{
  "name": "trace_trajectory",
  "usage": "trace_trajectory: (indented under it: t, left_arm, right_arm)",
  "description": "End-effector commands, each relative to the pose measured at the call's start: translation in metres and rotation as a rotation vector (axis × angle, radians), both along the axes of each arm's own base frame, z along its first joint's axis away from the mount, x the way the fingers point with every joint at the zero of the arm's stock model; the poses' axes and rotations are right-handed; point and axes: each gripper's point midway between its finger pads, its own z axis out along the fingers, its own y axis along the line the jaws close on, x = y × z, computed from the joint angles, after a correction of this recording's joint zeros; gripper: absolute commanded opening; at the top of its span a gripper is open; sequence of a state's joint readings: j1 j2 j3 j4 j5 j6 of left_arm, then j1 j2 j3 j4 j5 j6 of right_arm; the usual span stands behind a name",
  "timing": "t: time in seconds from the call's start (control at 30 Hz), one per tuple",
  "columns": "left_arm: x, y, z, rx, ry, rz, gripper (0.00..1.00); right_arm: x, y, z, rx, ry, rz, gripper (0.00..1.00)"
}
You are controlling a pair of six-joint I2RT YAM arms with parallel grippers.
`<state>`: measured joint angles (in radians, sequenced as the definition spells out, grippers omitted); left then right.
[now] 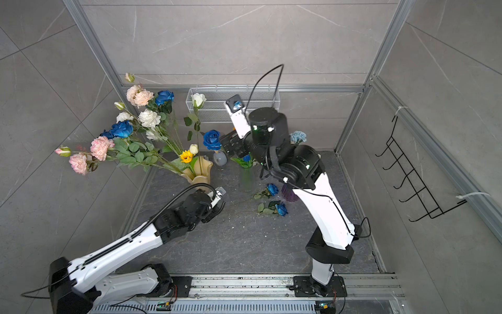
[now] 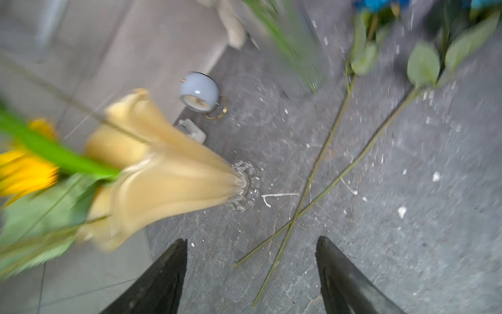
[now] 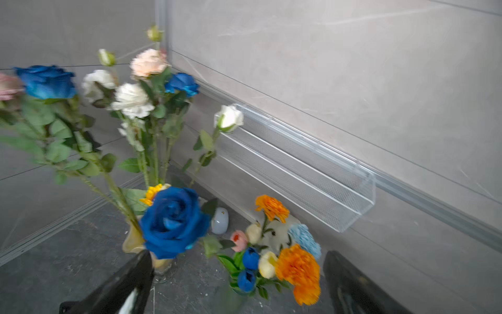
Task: Pick out blue flowers from the vase
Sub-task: Pick up the flower from the vase.
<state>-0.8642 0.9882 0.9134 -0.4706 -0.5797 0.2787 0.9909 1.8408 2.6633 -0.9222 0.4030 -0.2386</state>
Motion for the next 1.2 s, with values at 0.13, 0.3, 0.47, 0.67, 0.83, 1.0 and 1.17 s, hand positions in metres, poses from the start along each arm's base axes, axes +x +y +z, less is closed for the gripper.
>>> trace_trajectory:
  t: [0.13,0.3,0.47,0.67,0.83,1.0,1.17]
  left_arm:
    - [-0.025,0.089,0.059,-0.206,-0.086,0.384,0.85]
    - [-0.048,0.134,0.075,-0.319,-0.103,0.544,0.86]
    - [-0.059,0.169,0.081,-0.331,-0.083,0.642,0.88]
    - [-0.041,0.176,0.068,-0.376,0.011,0.677,0.87]
    - [-0.032,0.186,0.081,-0.411,-0.003,0.691,0.87]
    - [-0.019,0.194,0.074,-0.545,0.04,0.713,0.87]
    - [-0.011,0.202,0.072,-0.703,0.072,0.711,0.86]
  right_arm:
    - [-0.049,0.118,0.008,-0.005,-0.185,0.292,1.0]
    - [-0.055,0.166,-0.015,-0.014,-0.207,0.353,1.0]
    - [-0.047,0.195,-0.038,-0.026,-0.209,0.372,1.0]
    - [-0.022,0.212,-0.061,-0.008,-0.189,0.344,1.0]
    - [0.002,0.217,-0.073,0.054,-0.142,0.351,1.0]
    - [0.029,0.229,-0.106,0.059,-0.088,0.362,1.0]
    - [0.051,0.234,-0.131,0.062,-0.048,0.367,1.0]
